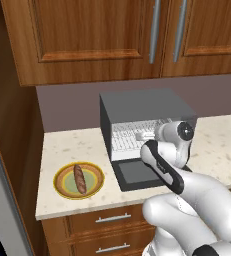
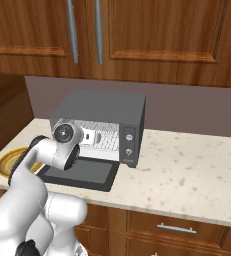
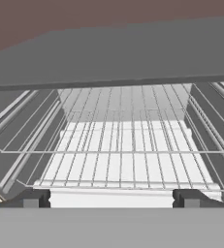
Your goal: Pull the toaster oven rack outwards. Pick up the baguette from the plate and place it on the toaster oven rack. Close the toaster oven door fully and set the temperature to the lowest setting.
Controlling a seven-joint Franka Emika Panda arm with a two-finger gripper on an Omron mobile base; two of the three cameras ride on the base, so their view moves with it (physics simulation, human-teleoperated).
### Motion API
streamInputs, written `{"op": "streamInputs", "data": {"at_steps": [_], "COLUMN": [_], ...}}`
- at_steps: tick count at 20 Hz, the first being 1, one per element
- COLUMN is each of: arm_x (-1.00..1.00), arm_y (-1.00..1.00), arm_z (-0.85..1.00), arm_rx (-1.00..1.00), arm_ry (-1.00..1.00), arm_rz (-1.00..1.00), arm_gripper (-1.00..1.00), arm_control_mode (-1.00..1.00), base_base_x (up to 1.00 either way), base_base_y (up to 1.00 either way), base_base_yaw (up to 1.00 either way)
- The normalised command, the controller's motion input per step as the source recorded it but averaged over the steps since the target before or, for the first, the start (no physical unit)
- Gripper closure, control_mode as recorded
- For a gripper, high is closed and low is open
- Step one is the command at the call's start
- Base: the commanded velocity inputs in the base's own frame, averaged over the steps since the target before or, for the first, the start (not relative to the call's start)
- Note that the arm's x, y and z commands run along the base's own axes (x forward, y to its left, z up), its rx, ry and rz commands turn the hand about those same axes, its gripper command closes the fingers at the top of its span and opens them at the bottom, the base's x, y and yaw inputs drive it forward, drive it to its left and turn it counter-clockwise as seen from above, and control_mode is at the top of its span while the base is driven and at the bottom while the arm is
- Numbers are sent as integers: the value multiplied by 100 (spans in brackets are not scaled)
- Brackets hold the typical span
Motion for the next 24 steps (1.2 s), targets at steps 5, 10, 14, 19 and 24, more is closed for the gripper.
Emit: {"op": "streamInputs", "data": {"at_steps": [5, 10, 14, 19, 24], "arm_x": [6, 9, 10, 12, 2], "arm_y": [0, 0, 0, 0, 0], "arm_z": [-8, -18, -24, -10, -16], "arm_rx": [0, 6, 0, 0, 2], "arm_ry": [-10, -3, -2, 0, 0], "arm_rz": [0, 0, 1, 0, 0], "arm_gripper": [-100, -100, -100, -100, -100], "arm_control_mode": [-100, -100, -100, -100, -100], "base_base_x": [0, 0, 0, 0, 0], "base_base_y": [0, 0, 0, 0, 0], "base_base_yaw": [0, 0, 0, 0, 0]}}
